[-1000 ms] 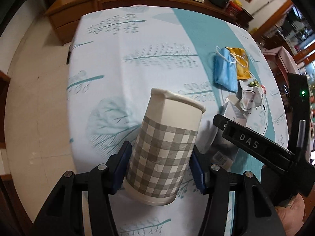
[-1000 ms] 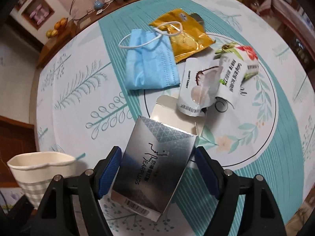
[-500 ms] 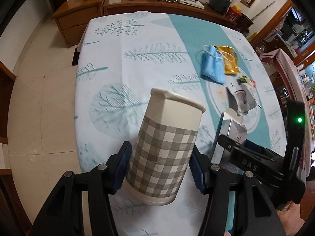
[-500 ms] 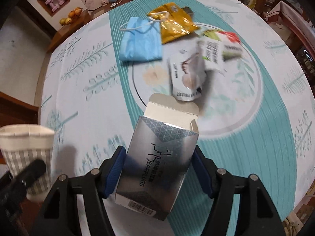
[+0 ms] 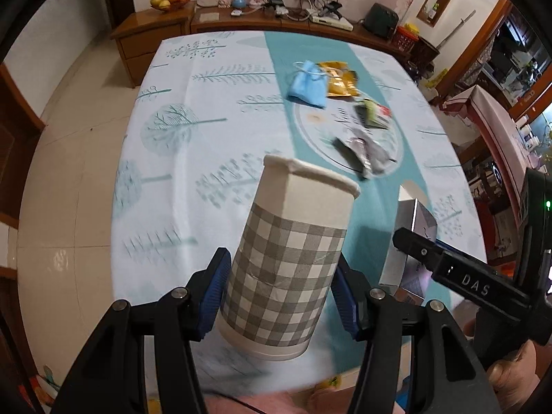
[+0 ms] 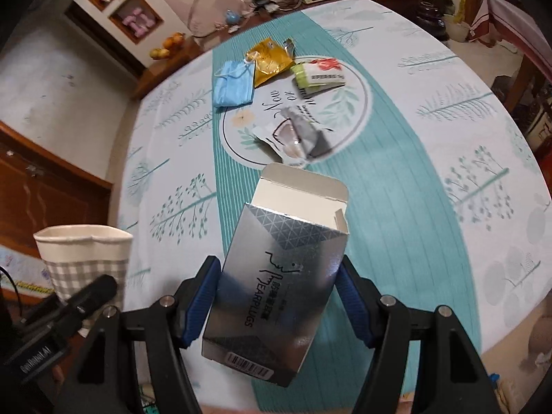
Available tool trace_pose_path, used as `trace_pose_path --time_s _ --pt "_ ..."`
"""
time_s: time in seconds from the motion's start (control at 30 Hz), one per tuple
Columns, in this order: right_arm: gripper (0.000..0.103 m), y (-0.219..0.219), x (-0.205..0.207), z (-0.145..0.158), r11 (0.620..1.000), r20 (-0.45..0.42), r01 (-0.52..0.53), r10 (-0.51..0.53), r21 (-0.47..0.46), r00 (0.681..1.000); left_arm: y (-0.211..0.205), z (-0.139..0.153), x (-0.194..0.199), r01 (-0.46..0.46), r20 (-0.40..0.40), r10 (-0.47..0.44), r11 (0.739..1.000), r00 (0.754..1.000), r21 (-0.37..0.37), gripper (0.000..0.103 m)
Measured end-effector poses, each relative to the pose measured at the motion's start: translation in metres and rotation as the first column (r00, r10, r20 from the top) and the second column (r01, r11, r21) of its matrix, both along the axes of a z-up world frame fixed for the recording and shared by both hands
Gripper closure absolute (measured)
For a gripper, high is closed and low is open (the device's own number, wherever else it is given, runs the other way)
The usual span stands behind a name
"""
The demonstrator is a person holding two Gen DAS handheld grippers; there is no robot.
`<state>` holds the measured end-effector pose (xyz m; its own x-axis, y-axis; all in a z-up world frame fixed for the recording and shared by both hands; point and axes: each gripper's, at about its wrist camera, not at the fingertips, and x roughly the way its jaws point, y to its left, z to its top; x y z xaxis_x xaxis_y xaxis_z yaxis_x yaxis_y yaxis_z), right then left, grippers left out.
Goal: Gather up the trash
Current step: 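Lift the paper cup and silver box off the table toward the bin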
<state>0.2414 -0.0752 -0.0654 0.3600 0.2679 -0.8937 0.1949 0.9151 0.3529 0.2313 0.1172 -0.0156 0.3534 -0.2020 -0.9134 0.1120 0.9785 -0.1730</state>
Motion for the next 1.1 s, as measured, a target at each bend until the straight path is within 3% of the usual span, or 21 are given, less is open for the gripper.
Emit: trace_pose_path --time_s 0.2,0.47,0.77,1.1 --pt "0.036 -0.045 -0.04 0.021 0.992 0.11 -0.054 0.041 0.116 0.993 -0.041 0.011 -0.055 -0.066 0.04 0.068 0.997 0.997 -0.043 0.048" --pt "0.035 -0.084 -0.098 0.025 0.975 0.14 -0.098 0.071 0.199 0.988 -0.071 0.021 -0.129 -0.132 0.1 0.136 0.99 0.986 -0.044 0.048" --pt "0.035 -0.106 -0.179 0.032 0.956 0.117 -0.195 0.173 0.217 0.978 -0.096 0.028 -0.225 -0.208 0.07 0.21 0.977 0.975 -0.036 0.048" --pt "0.035 -0.121 -0.246 0.012 0.948 0.04 -0.181 0.176 0.263 0.984 -0.106 0.014 -0.275 -0.183 0.013 0.183 0.983 0.983 -0.004 0.048"
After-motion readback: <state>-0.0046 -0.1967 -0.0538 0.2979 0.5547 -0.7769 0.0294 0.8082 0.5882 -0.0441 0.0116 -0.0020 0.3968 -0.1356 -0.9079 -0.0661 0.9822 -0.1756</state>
